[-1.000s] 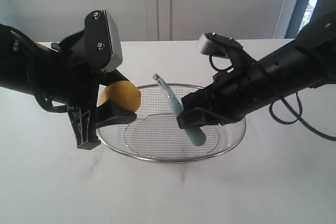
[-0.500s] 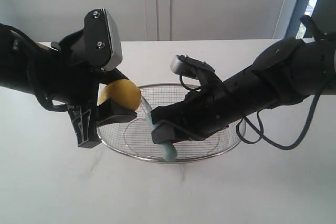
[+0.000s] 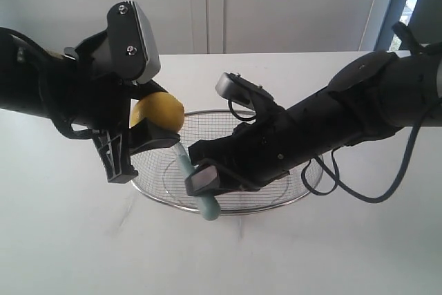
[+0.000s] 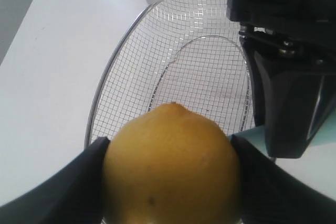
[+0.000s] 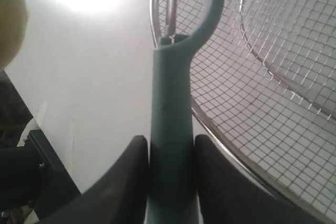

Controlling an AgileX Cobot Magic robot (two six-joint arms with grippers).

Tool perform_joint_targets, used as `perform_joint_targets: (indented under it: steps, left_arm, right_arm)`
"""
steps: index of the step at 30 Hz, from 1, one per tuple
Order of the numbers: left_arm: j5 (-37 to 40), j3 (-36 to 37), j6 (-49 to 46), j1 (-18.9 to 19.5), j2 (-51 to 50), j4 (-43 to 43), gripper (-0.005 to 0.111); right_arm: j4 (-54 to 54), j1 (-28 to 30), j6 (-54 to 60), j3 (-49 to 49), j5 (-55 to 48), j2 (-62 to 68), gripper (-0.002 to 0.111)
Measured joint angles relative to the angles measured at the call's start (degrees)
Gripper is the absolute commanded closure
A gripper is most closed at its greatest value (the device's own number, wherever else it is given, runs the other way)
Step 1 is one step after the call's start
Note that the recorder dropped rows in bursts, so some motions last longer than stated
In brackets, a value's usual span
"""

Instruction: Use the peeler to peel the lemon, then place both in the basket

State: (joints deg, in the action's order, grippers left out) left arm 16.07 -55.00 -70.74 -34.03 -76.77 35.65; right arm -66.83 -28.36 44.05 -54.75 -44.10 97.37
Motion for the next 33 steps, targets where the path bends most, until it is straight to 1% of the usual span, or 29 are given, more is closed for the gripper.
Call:
perform_joint_targets:
  steps: [7, 19, 24, 27, 33]
  left_arm:
    - [0.0, 0.0, 0.0, 0.0, 0.0, 0.0, 0.107]
    - [0.0, 0.0, 0.0, 0.0, 0.0, -0.1, 0.107]
    - [0.0, 0.0, 0.9, 0.0, 0.0, -1.0, 0.107]
    - [0.1, 0.0, 2.2, 0.0, 0.0, -3.1, 0.107]
    - [0.4, 0.0, 4.2, 1.8, 0.0, -3.9, 0.107]
  right_arm:
    - [-0.2, -1.6, 0.0, 0.0, 0.5, -2.3, 0.108]
    - [0.0, -1.6, 0.1, 0.0, 1.7, -4.1, 0.108]
    - [0.0, -1.6, 0.1, 0.0, 1.8, -4.1, 0.108]
    - [0.0, -1.6, 0.1, 0.0, 1.8, -4.1, 0.108]
    - [0.0, -1.6, 0.1, 0.0, 1.8, -4.1, 0.108]
